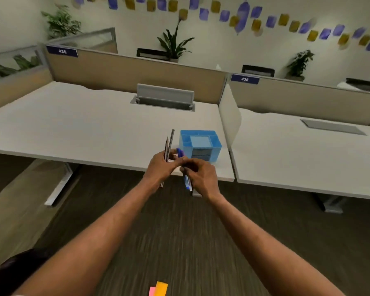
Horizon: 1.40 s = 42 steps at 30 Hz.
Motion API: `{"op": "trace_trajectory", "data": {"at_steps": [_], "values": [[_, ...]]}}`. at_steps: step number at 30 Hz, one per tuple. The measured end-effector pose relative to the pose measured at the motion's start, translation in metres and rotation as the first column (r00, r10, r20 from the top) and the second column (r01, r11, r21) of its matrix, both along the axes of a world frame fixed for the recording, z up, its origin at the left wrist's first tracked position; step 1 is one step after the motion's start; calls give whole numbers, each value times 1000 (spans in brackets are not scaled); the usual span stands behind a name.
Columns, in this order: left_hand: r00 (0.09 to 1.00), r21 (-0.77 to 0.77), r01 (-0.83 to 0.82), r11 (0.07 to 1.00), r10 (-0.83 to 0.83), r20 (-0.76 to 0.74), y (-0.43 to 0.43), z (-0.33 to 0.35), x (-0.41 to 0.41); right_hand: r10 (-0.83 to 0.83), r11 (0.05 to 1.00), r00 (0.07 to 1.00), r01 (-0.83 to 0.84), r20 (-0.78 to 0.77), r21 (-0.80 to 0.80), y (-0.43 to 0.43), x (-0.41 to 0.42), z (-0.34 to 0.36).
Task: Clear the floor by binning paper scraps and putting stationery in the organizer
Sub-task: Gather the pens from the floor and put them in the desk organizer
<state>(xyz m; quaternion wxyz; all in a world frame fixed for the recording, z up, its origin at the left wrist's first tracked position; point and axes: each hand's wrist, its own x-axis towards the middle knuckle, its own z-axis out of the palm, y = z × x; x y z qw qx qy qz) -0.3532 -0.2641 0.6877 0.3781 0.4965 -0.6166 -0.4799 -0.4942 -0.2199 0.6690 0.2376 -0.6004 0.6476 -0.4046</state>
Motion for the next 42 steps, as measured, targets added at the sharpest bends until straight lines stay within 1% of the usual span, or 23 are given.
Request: {"op": "trace_trajectory", "data": {"at_steps": [2,5,7,9,13,16,18,24,28,30,32,36,40,42], "values": [[985,55,-93,994,100,-141,-14,3,-27,2,1000,1000,-2,23,-4,-15,-30,12],[897,204,-252,946,307,-317,-32,8,-63,-12,1000,995,10,98,18,-37,-73,26],[853,219,-337,916,395,-342,-39,10,-78,-7,999,989,2,147,35,-47,-95,31],[833,191,-382,904,426,-352,-45,9,-89,-2,999,988,-4,156,38,-54,-112,36],[823,164,-412,896,443,-355,-62,9,-102,-15,999,981,9,192,33,-70,-128,35],[846,117,-401,908,417,-332,-86,8,-107,-27,999,977,20,210,35,-94,-132,36],[862,83,-384,920,389,-324,-102,4,-109,-24,999,982,19,188,30,-114,-133,34],[863,14,-396,918,378,-335,-151,-8,-119,-18,1000,988,15,154,19,-179,-134,29],[906,-42,-352,935,329,-266,-178,-21,-122,16,1000,998,-17,66,24,-219,-132,21],[926,-74,-331,941,309,-217,-191,-29,-122,32,999,998,-34,53,20,-235,-131,17],[927,-82,-334,939,311,-212,-203,-38,-124,41,999,998,-42,39,12,-248,-128,12],[897,-48,-393,918,372,-239,-216,-59,-134,77,996,996,-79,49,37,-271,-131,-1],[826,56,-458,887,448,-341,-225,-73,-148,131,990,989,-134,68,46,-299,-140,-14],[793,85,-496,864,490,-362,-230,-79,-153,173,982,981,-178,89,61,-314,-143,-24]]}}
